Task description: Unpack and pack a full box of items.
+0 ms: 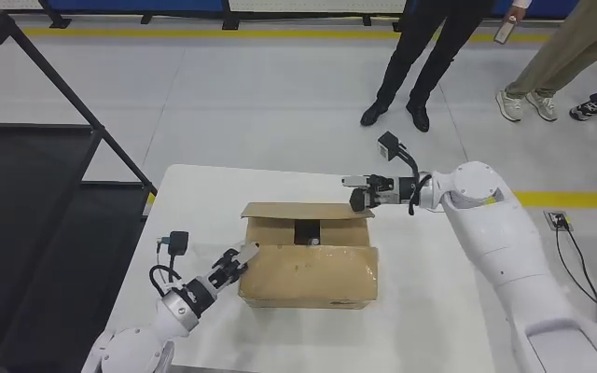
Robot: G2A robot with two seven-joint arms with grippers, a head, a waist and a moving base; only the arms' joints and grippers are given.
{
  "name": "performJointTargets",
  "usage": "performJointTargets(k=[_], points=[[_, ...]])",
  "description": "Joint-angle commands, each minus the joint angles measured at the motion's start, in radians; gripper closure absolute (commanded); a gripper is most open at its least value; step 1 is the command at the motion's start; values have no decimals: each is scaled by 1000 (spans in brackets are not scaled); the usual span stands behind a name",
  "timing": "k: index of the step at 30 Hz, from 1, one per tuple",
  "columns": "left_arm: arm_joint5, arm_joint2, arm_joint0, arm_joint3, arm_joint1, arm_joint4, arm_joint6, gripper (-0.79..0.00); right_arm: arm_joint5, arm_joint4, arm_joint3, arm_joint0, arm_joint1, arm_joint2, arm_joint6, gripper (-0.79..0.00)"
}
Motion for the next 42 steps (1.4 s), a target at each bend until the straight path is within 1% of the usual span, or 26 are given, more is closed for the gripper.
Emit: performJointTargets(k=[1,5,12,19,24,33,38,42], points=[[-7,14,-3,5,-1,20,17,-785,53,-2,-5,-5,-5,-13,-21,-785],[-10,39,-13,14,-3,48,57,-785,125,16,-7,-23,-11,-30,2,-785],[-8,66,-25,12,-6,66,82,-785,101,21,-63,-80,1,-13,8,-785],[3,99,-47,28,-9,97,90,-785,178,6,-169,-136,19,13,-38,-785],[38,134,-80,50,-15,119,124,-785,216,-2,-232,-165,28,22,-49,-785],[50,173,-110,84,-23,152,176,-785,242,-19,-323,-225,41,26,-49,-785],[52,158,-108,66,-27,121,226,-785,221,-25,-351,-263,47,31,-68,-785],[62,92,-93,29,-29,61,295,-785,157,-28,-365,-296,52,39,-83,-785]])
